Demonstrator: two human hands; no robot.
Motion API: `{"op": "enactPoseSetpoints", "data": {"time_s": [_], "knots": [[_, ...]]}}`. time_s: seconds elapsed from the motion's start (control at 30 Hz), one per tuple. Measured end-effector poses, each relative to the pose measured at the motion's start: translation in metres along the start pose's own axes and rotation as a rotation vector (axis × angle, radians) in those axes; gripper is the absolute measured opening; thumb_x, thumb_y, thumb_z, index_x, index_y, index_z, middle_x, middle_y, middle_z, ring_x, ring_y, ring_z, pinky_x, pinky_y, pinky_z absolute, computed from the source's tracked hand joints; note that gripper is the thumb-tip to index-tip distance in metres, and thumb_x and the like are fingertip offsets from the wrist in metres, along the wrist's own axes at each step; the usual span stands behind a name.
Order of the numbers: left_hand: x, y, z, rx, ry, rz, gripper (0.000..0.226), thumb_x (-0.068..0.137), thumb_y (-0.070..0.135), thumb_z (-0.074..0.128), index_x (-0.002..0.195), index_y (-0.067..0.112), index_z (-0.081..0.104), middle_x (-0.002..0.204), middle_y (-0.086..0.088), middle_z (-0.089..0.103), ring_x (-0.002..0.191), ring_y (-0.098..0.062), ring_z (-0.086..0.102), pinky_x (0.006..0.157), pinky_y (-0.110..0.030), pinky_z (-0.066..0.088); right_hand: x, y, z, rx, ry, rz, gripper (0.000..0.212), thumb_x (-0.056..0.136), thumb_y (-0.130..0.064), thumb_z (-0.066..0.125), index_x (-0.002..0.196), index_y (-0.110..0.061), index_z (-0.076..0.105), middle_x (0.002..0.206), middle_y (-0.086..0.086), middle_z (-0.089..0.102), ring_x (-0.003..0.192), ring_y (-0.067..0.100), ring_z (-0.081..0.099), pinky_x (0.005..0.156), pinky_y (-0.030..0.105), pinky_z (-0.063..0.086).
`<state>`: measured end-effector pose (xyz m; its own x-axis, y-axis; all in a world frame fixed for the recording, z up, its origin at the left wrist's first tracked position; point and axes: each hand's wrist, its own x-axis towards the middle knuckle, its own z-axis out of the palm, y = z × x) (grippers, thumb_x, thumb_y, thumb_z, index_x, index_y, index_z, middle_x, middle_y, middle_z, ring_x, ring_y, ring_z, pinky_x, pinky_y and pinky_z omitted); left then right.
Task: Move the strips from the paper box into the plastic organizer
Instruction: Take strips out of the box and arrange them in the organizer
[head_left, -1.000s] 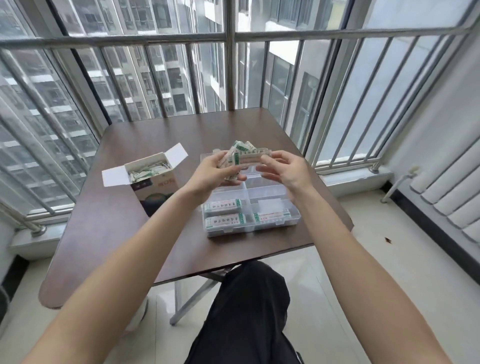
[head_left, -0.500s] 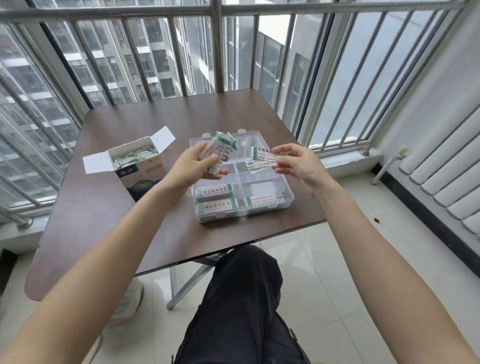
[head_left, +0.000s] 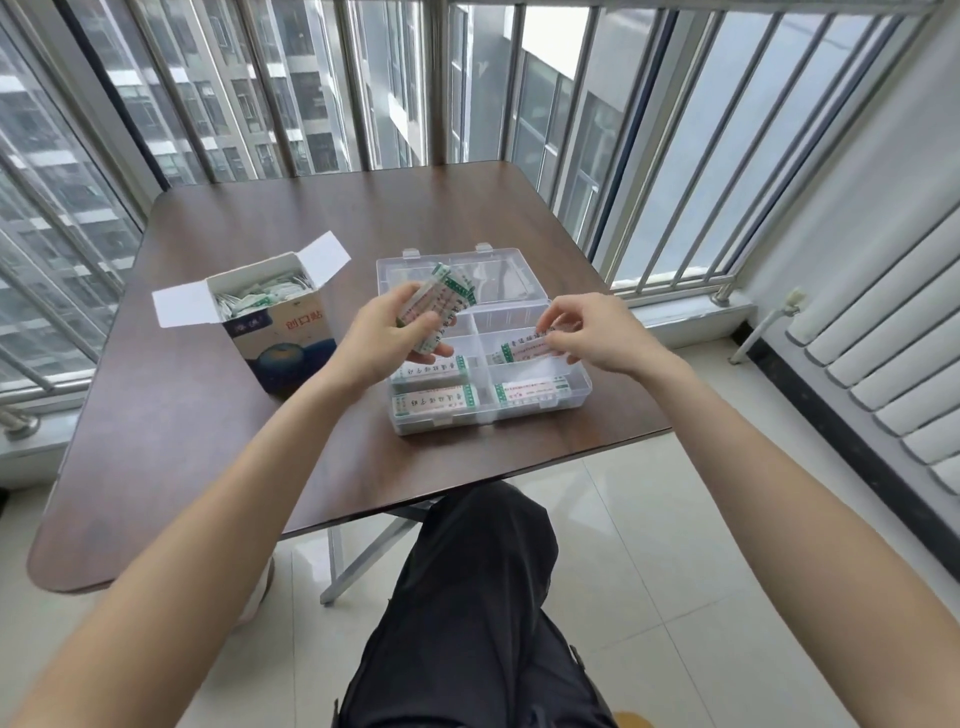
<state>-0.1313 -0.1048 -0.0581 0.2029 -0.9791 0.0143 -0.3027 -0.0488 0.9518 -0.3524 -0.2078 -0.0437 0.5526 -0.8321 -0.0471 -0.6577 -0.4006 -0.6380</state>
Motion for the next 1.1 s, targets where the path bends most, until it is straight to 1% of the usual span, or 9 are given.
{"op": "enactPoseSetpoints", "data": {"time_s": [0.07,0.2,0.3,0.5,0.7,0.77,0.9,1.0,1.1], "knots": [[0.0,0.001,0.0,-0.025,-0.007,-0.011,0.027,0.096,0.011,0.05,0.123,0.014,0.05,0.113,-0.009,0.064,0.075,-0.016,0.071,0.06,-0.022,0.056,0.005,-0.008,0.002,-0.211,-0.045,-0.03,0.014,0.083,-0.014,0.058,0.08,-0.025,0.066,0.079,-0.003,0.067,0.072,0.017,0.062,0.069,0.03,0.051],[-0.003,0.002,0.0,-0.065,-0.02,-0.024,0.028,0.095,0.011,0.052,0.123,0.014,0.05,0.113,-0.009,0.063,0.076,-0.018,0.072,0.06,-0.022,0.055,0.014,-0.019,0.004,-0.519,-0.112,-0.066,0.009,0.083,-0.021,0.062,0.086,-0.026,0.069,0.084,-0.007,0.062,0.082,0.017,0.057,0.066,0.025,0.038],[-0.005,0.004,-0.001,-0.078,-0.024,-0.038,0.027,0.095,0.01,0.052,0.121,0.014,0.051,0.112,-0.008,0.064,0.076,-0.018,0.072,0.061,-0.022,0.056,0.02,-0.025,0.004,-0.653,-0.14,-0.142,0.008,0.082,-0.022,0.066,0.086,-0.026,0.071,0.085,-0.005,0.063,0.081,0.02,0.058,0.066,0.026,0.041],[-0.006,0.007,-0.001,-0.13,-0.041,-0.061,0.028,0.093,0.008,0.055,0.12,0.013,0.052,0.107,-0.005,0.063,0.076,-0.019,0.072,0.062,-0.022,0.057,0.031,-0.025,0.009,-0.675,-0.23,-0.26,0.013,0.081,-0.008,0.065,0.087,-0.015,0.074,0.088,0.004,0.072,0.082,0.022,0.065,0.07,0.025,0.047],[-0.004,0.01,0.004,-0.207,-0.051,-0.076,0.029,0.091,0.006,0.057,0.119,0.012,0.052,0.104,-0.005,0.064,0.072,-0.017,0.071,0.059,-0.021,0.056,0.025,-0.017,0.013,-0.707,-0.139,-0.345,0.013,0.086,-0.014,0.061,0.09,-0.015,0.073,0.089,0.004,0.072,0.086,0.025,0.063,0.071,0.029,0.046],[-0.003,0.011,0.007,-0.237,-0.054,-0.089,0.029,0.091,0.006,0.057,0.119,0.012,0.051,0.101,-0.003,0.064,0.071,-0.015,0.071,0.057,-0.02,0.055,0.02,-0.014,0.011,-0.562,0.011,-0.33,0.013,0.088,-0.018,0.061,0.09,-0.014,0.073,0.085,0.004,0.073,0.082,0.023,0.066,0.073,0.031,0.05],[-0.001,0.012,0.013,-0.233,-0.063,-0.09,0.03,0.092,0.007,0.056,0.12,0.013,0.05,0.101,-0.001,0.063,0.07,-0.012,0.07,0.056,-0.019,0.054,0.003,-0.028,0.011,0.348,0.251,-0.104,0.025,0.087,-0.031,0.067,0.091,-0.007,0.064,0.073,0.007,0.069,0.059,0.016,0.068,0.051,0.028,0.055],[0.001,0.013,0.023,-0.212,-0.1,-0.071,0.029,0.093,0.009,0.055,0.122,0.012,0.05,0.098,-0.001,0.064,0.069,-0.012,0.07,0.058,-0.019,0.054,0.002,-0.035,0.023,0.524,0.233,0.003,0.04,0.079,-0.028,0.076,0.103,-0.007,0.053,0.08,0.011,0.068,0.06,0.017,0.069,0.05,0.027,0.055],[0.001,0.016,0.03,-0.219,-0.107,-0.068,0.028,0.098,0.022,0.047,0.124,0.013,0.05,0.098,-0.002,0.065,0.071,-0.013,0.07,0.059,-0.02,0.054,0.005,-0.034,0.034,0.622,0.246,0.009,0.037,0.077,-0.013,0.077,0.102,-0.007,0.051,0.079,0.015,0.069,0.058,0.019,0.067,0.052,0.028,0.054]]}}
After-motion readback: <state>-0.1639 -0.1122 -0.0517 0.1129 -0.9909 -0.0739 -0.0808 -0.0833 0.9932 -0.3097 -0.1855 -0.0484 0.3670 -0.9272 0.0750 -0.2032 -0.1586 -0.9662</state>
